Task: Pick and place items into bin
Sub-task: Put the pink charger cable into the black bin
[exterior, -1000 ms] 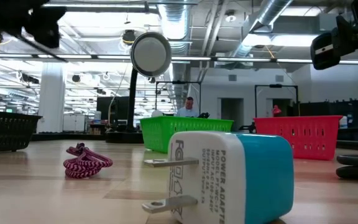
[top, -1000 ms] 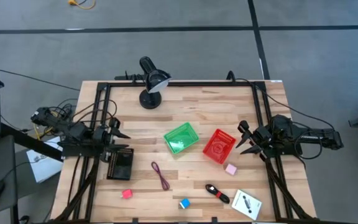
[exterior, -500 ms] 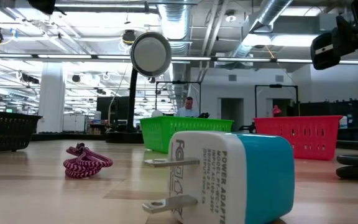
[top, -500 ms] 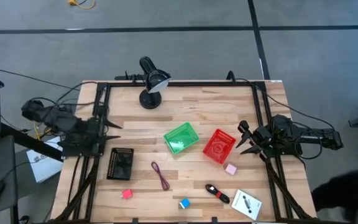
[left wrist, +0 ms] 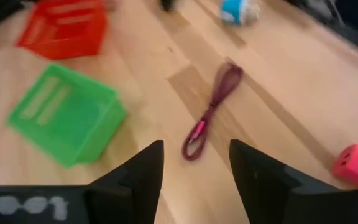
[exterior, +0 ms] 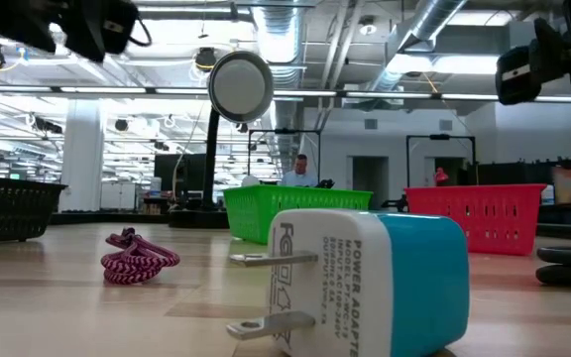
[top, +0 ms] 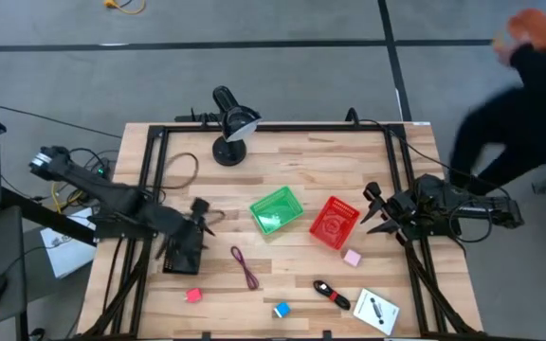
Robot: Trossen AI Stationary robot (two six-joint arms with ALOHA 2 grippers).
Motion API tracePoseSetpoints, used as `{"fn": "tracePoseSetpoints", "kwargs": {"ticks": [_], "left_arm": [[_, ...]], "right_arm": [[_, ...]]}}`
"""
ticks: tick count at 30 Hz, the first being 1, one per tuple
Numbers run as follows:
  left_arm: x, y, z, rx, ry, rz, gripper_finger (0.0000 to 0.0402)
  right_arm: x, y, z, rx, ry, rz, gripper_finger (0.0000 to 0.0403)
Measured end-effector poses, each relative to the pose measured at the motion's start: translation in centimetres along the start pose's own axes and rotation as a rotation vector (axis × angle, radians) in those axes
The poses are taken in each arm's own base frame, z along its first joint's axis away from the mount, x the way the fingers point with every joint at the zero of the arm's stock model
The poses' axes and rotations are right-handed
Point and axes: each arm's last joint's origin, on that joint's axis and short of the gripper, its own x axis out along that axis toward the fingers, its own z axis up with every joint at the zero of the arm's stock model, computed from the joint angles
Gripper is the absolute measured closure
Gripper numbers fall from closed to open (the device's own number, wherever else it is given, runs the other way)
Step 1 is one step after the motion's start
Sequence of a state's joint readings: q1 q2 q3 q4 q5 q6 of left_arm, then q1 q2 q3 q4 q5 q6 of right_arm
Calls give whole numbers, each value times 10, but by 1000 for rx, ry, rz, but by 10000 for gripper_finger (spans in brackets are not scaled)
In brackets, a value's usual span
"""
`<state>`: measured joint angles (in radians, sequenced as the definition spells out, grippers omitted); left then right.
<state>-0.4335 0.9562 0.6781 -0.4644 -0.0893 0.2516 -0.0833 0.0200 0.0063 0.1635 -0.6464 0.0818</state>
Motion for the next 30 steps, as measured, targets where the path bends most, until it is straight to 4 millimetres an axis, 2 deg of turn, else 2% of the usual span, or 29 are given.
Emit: {"fn": "tracePoseSetpoints", "kwargs": {"ticks": [5,11,15,19,23,25,30], "left_arm": [[48,-2,5,45,50,-21,214],[109,-9,3,45,24,-100,213],[141,-6,-4,-38,108,-109,214],[156,0,3,-84,115,-114,224],[161,1,14,-79,87,-165,236],[161,0,13,-62,101,-173,242],[160,-1,8,-80,158,-154,248]], "right_arm": [[0,0,0,4,2,5,269],[1,2,0,254,-4,-12,269],[3,2,-2,317,-5,-60,269],[4,5,-4,334,11,-61,270],[6,8,-3,293,-3,-58,268],[7,11,-1,269,-12,-29,269],[8,14,4,65,-62,-19,270]]}}
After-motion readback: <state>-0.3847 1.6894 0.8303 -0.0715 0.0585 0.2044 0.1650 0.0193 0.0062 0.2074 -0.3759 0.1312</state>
